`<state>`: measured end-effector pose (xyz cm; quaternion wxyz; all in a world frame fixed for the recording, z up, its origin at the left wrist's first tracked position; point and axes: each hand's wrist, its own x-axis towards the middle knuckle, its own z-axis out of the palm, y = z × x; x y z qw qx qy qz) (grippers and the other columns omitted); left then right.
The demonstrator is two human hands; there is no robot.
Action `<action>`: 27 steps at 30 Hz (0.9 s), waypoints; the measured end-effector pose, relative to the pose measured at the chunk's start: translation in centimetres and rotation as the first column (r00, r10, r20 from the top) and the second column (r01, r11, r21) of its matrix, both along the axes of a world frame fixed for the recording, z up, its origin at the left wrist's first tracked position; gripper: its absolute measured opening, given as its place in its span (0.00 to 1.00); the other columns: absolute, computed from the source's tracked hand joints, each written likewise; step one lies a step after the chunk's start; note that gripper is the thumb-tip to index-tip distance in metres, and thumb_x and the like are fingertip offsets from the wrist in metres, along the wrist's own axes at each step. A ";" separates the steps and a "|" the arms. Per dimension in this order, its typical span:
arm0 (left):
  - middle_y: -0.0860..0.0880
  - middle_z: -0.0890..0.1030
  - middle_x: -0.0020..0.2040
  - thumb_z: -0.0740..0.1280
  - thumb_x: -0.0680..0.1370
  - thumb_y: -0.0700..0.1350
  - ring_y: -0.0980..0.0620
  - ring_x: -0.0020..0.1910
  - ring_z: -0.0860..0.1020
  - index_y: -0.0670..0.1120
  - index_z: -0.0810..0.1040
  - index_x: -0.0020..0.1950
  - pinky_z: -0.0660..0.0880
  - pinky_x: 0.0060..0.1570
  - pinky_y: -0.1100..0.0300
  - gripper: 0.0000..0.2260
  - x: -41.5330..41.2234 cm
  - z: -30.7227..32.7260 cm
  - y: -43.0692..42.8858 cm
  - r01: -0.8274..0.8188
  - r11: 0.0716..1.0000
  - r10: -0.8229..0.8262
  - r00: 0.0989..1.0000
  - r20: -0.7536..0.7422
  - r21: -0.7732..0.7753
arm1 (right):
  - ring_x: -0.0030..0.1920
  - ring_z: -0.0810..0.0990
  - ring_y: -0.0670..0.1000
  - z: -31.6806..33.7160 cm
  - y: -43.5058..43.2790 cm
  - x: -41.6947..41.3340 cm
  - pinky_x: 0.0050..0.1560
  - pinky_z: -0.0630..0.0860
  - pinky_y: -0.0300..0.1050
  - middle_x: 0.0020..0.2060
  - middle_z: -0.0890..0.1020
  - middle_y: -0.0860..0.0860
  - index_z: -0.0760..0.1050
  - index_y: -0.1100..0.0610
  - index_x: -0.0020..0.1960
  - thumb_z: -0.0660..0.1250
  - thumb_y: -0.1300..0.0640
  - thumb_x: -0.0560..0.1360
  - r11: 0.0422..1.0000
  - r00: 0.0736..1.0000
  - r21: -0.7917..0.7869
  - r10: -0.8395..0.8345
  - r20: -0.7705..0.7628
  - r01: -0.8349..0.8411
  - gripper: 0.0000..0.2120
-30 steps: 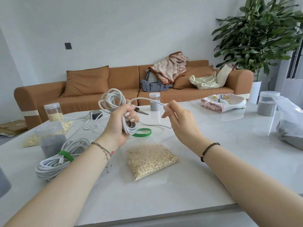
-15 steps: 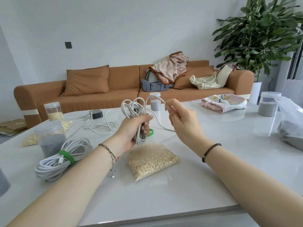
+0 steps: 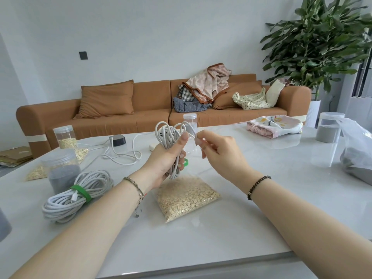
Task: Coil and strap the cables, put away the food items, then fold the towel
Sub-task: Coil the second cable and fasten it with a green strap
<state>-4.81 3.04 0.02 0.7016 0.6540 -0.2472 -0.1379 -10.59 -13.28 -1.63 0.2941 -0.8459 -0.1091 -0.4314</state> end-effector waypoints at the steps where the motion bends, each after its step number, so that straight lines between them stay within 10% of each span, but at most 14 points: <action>1: 0.50 0.69 0.31 0.69 0.61 0.69 0.55 0.25 0.68 0.48 0.70 0.40 0.69 0.28 0.63 0.27 0.0 -0.1 0.0 -0.006 1.000 0.006 1.000 0.020 0.017 | 0.31 0.76 0.56 -0.1 0.1 0.0 0.36 0.77 0.55 0.28 0.78 0.51 0.75 0.48 0.47 0.62 0.51 0.81 1.000 1.000 -0.016 0.007 -0.009 -0.008 0.05; 7: 0.50 0.72 0.30 0.73 0.51 0.77 0.54 0.27 0.69 0.45 0.78 0.46 0.71 0.29 0.62 0.40 0.5 -0.8 -0.1 0.020 0.999 -0.023 0.994 0.111 0.026 | 0.28 0.76 0.48 -0.2 0.4 0.0 0.35 0.74 0.44 0.28 0.80 0.49 0.81 0.51 0.46 0.67 0.54 0.80 1.000 0.996 -0.021 0.011 -0.085 -0.013 0.05; 19: 0.48 0.69 0.30 0.68 0.77 0.61 0.51 0.28 0.67 0.42 0.78 0.44 0.67 0.29 0.60 0.21 -0.1 -0.5 0.0 -0.053 0.995 0.030 0.970 0.241 0.088 | 0.22 0.70 0.47 0.1 0.8 -0.3 0.29 0.69 0.38 0.24 0.78 0.52 0.81 0.55 0.35 0.69 0.50 0.79 0.982 0.964 0.173 0.111 -0.244 -0.070 0.16; 27: 0.48 0.71 0.29 0.61 0.78 0.66 0.52 0.26 0.69 0.45 0.72 0.36 0.68 0.29 0.60 0.25 0.4 0.1 0.1 -0.117 0.990 0.122 0.991 0.057 -0.085 | 0.22 0.71 0.45 0.0 1.2 -0.5 0.29 0.66 0.31 0.28 0.80 0.58 0.81 0.57 0.45 0.64 0.51 0.82 0.979 0.956 0.174 0.152 -0.252 -0.110 0.13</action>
